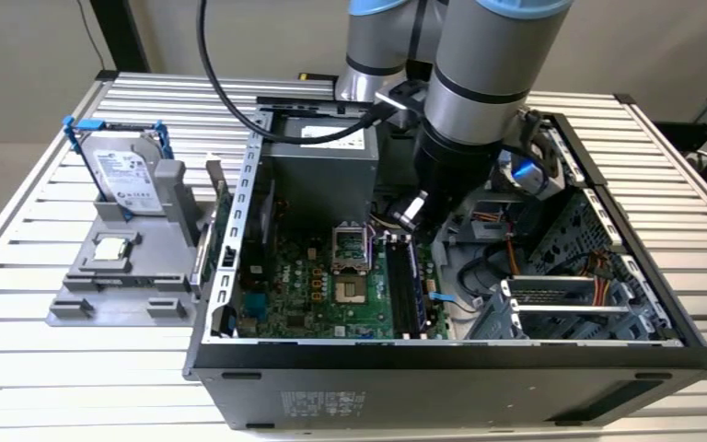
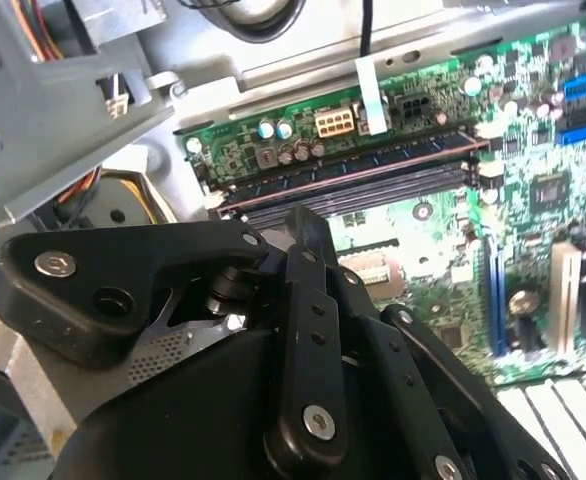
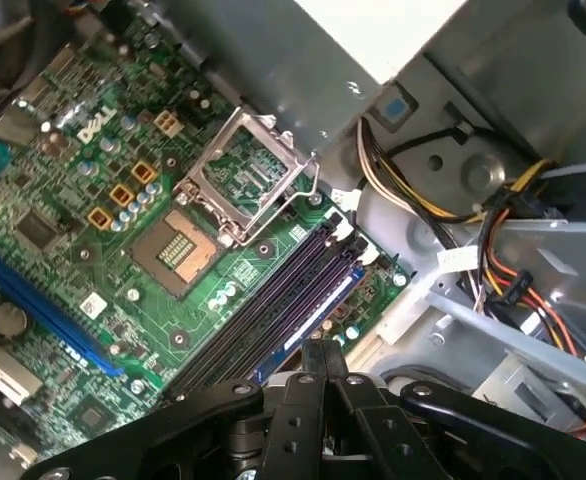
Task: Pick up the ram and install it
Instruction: 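Press down the ram until it locks into place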
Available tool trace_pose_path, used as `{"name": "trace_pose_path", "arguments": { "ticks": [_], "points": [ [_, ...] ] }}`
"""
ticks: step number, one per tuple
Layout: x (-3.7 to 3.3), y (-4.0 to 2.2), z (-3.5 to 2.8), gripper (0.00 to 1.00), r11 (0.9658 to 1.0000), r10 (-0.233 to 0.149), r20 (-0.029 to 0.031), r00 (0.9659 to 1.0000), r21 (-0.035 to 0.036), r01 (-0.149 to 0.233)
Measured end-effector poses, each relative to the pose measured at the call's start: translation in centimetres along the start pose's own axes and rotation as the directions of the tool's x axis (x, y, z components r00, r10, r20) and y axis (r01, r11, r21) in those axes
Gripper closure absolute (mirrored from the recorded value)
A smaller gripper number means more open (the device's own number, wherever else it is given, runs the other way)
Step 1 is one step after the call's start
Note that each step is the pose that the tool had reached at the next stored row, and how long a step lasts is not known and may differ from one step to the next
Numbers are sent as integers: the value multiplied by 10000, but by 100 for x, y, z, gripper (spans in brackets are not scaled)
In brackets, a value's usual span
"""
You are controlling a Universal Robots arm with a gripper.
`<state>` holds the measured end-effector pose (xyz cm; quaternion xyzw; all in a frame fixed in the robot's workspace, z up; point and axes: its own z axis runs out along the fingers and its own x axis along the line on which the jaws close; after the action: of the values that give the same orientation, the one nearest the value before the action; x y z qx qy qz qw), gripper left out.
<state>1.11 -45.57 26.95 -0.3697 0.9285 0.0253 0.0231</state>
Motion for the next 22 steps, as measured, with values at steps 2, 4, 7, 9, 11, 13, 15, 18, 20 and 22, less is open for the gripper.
{"name": "trace_pose_path", "arguments": {
  "ticks": [2, 4, 7, 9, 11, 13, 15, 18, 20, 22],
  "points": [
    [0, 0, 0, 100, 9994, -332, 12, 9994, 0, 332],
    [0, 0, 0, 100, 9975, -700, 19, 9975, -4, 700],
    [0, 0, 0, 100, 9924, -1227, 31, 9924, -11, 1227],
    [0, 0, 0, 100, 9875, -1576, 39, 9875, -14, 1576],
    [0, 0, 0, 100, 9816, -1907, 47, 9816, -17, 1907],
    [1, -1, 0, 100, 9754, -2203, 54, 9754, -20, 2203],
    [1, -1, 0, 100, 9690, -2471, 63, 9690, -18, 2472],
    [3, -2, 0, 100, 9585, -2850, 76, 9585, -16, 2850],
    [4, -3, 0, 100, 9513, -3083, 79, 9513, -21, 3083],
    [5, -5, -1, 100, 9437, -3309, 82, 9436, -28, 3309]
  ]
}}
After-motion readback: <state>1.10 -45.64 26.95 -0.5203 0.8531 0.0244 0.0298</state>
